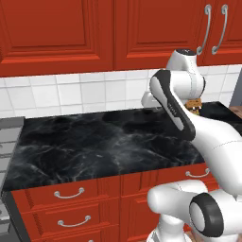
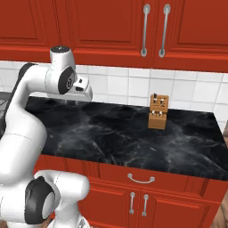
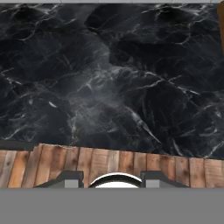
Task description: Take the pizza cutter from the drawer on the left and place it on the dining counter for cutting.
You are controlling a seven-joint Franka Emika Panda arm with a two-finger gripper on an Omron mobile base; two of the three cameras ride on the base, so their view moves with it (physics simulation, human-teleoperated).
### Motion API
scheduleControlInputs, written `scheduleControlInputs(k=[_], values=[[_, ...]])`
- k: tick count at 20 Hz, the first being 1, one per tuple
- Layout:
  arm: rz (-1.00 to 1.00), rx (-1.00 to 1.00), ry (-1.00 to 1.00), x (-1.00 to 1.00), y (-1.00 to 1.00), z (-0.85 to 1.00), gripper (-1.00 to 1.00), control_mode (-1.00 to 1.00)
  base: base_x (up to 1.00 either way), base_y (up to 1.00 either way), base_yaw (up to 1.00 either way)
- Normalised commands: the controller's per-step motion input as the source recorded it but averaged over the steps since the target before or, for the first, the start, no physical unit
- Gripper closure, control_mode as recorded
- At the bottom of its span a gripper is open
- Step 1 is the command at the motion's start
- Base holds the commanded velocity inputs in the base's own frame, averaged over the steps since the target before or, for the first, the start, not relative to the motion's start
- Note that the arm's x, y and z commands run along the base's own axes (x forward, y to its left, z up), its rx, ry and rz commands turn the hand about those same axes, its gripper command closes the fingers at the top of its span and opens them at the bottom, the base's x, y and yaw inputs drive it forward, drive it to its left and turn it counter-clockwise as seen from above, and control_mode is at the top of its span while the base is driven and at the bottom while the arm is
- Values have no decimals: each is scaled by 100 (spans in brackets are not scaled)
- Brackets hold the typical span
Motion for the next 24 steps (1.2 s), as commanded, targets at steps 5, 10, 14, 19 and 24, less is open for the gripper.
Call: scheduleControlInputs(k=[5, 10, 14, 19, 24], values=[[0, 0, 0, -36, 20, 0, -100, -100, 0, 0, 0], [3, -6, 0, -76, 70, 0, -100, -100, 0, 0, 0], [6, -9, 0, -65, 74, 0, -100, -100, 0, 0, 0], [7, -7, 0, -52, 70, 0, -100, -100, 0, 0, 0], [16, -5, 0, -10, 62, -16, -100, -100, 0, 0, 0]])
